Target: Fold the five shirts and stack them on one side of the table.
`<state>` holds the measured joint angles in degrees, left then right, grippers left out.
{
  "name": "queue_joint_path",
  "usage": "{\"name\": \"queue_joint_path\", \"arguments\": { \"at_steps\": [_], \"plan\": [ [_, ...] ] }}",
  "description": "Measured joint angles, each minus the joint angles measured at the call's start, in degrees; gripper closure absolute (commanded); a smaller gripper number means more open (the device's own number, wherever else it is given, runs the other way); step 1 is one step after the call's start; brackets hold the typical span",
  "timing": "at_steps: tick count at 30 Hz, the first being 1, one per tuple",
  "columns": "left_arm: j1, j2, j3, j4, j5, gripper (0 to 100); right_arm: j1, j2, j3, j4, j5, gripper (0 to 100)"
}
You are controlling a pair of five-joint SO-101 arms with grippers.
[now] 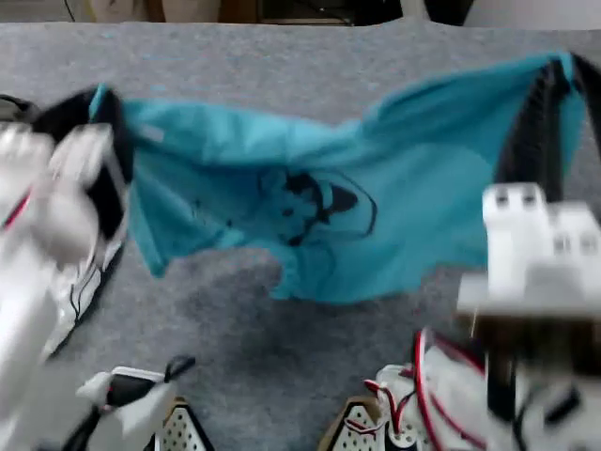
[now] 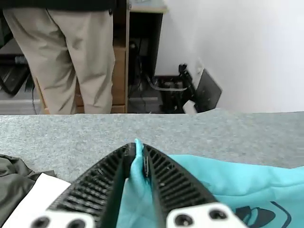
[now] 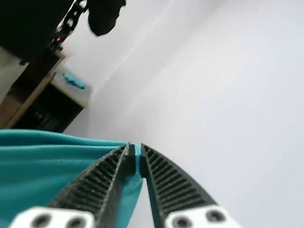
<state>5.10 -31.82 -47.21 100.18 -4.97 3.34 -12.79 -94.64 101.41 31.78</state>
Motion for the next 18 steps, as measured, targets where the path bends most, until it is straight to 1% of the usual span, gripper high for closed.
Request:
{"name": "queue_joint_path", "arguments": {
  "at_steps": [4,9,12,18],
  "plan": [
    [0.18,-12.04,12.13,0.00,0.00,98,0.26,-3.69,-0.88,0.00,3.25,99.4],
    [0.26,-18.99,24.53,0.00,0.00,98,5.36,-4.57,-0.79,-4.92,5.01,99.4],
    [0.26,-20.92,27.60,-0.44,0.00,98,6.68,-4.84,2.29,-9.32,6.77,99.4],
    [0.26,-21.27,28.66,-6.68,0.79,98,6.86,-4.75,8.79,-18.55,10.02,99.3]
  ]
}}
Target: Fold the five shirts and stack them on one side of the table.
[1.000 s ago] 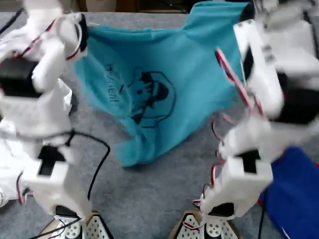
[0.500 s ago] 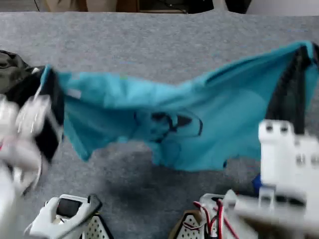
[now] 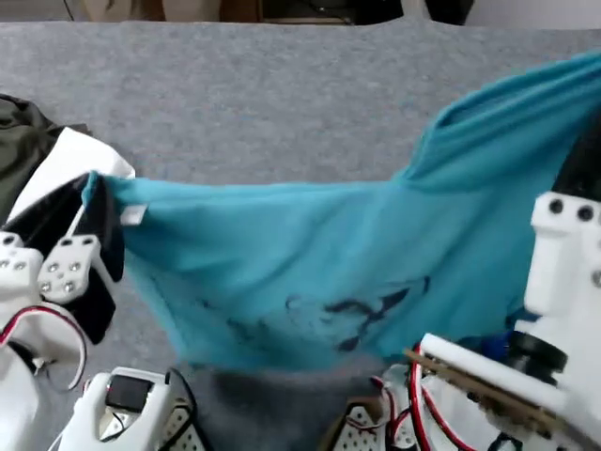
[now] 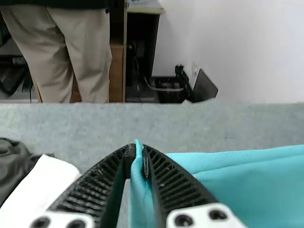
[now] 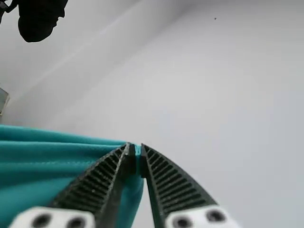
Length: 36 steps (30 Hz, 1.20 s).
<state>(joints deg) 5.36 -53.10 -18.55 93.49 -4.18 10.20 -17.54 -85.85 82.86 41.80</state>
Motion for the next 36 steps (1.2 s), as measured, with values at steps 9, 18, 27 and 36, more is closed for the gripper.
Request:
{"name": "queue_joint_path", "arguments": {
  "at_steps": [9,18,27,36],
  "plan": [
    [0.00,-0.09,0.00,-4.31,3.78,98,-6.95,-0.44,1.85,0.26,5.54,99.3],
    [0.00,-0.62,0.00,-4.40,5.36,98,-8.26,-3.96,1.76,0.97,5.89,99.3],
    [0.00,-0.53,-9.58,0.35,5.36,98,-8.18,-5.10,4.22,1.05,5.89,99.3],
    [0.00,-0.62,-13.27,3.78,5.36,98,-8.35,-10.73,3.96,-0.09,5.89,99.3]
  ]
}}
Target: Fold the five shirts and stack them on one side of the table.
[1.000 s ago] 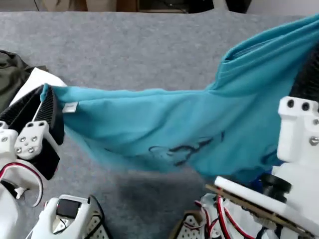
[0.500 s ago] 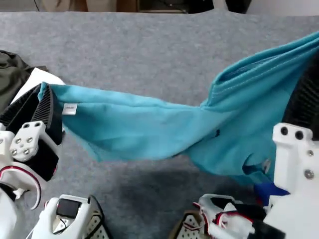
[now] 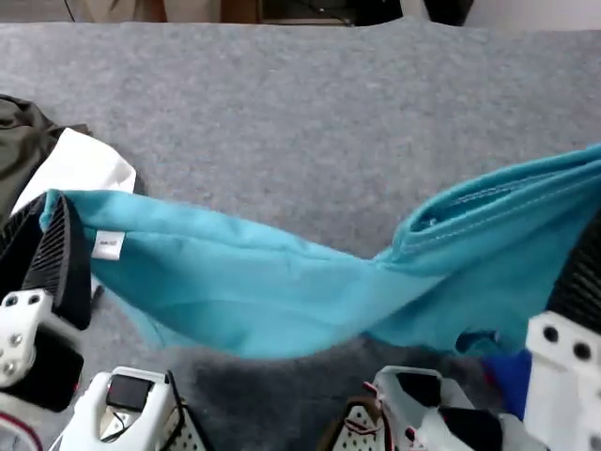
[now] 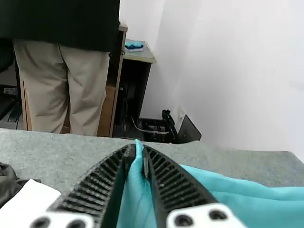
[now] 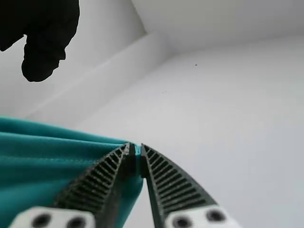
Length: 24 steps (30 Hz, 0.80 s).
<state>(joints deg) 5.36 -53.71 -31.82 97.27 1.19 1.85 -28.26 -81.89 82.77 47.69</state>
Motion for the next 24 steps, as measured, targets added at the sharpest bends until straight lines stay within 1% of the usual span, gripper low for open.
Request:
{"name": "queue_joint_path", "arguments": {
  "at_steps": [7,12,16,19,24],
  "plan": [
    [0.00,0.00,-0.26,0.00,0.00,98,0.18,-0.53,4.31,0.00,0.00,99.3],
    [-2.55,0.00,-0.26,0.00,0.00,98,0.00,-0.53,5.80,0.00,0.00,99.4],
    [-2.64,0.00,3.96,-0.26,0.00,98,0.00,-0.53,13.01,-0.35,-0.88,99.4],
    [-2.64,0.00,9.93,-3.43,0.00,98,0.00,-0.53,21.71,-1.32,-2.11,99.4],
    [-3.16,0.09,25.49,-15.03,0.00,98,-0.62,0.09,34.37,-7.03,-4.84,99.4]
  ]
}}
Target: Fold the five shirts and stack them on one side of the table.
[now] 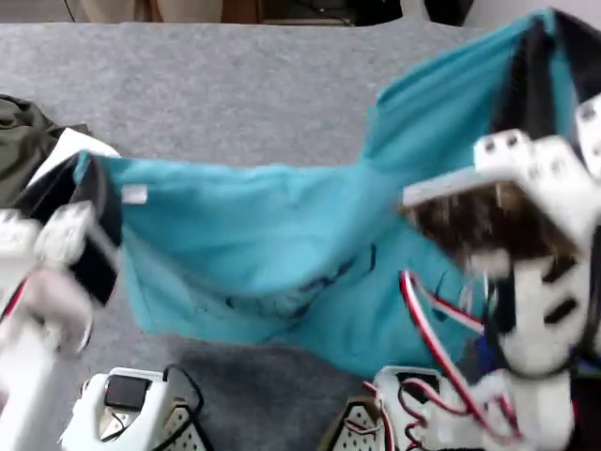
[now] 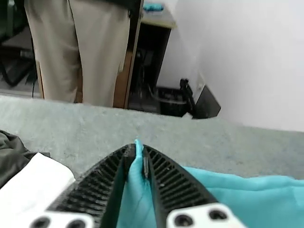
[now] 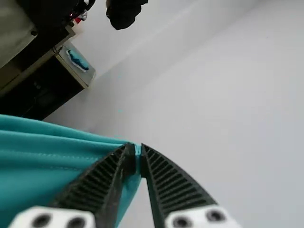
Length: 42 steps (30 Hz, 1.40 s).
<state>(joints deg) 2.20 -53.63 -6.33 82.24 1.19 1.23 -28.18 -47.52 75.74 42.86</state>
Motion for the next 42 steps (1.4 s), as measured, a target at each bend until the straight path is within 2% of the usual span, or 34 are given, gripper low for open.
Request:
{"name": "queue_joint_path", "arguments": {
  "at_steps": [7,13,18,23,32,37,42],
  "plan": [
    [0.00,1.14,21.98,-21.63,-0.09,98,0.00,0.09,17.58,-12.40,-0.35,99.4],
    [-4.22,2.20,40.26,-44.04,-0.88,98,0.00,0.18,31.12,-23.82,-0.53,99.4],
    [-7.91,9.41,43.78,-54.07,-2.46,98,0.00,3.78,40.26,-33.49,-1.23,99.4],
    [-8.70,20.75,41.49,-56.09,-2.46,98,-0.09,10.29,41.05,-37.63,-5.45,99.4],
    [-8.70,46.51,25.76,-55.30,0.09,98,-0.09,26.46,40.44,-42.46,-12.92,99.4],
    [-8.70,58.55,14.59,-48.00,0.44,98,-0.09,35.60,33.23,-40.44,-14.77,99.4],
    [-8.70,64.53,5.27,-37.80,0.44,98,-0.09,37.36,26.02,-27.52,-14.77,99.2]
  ]
}}
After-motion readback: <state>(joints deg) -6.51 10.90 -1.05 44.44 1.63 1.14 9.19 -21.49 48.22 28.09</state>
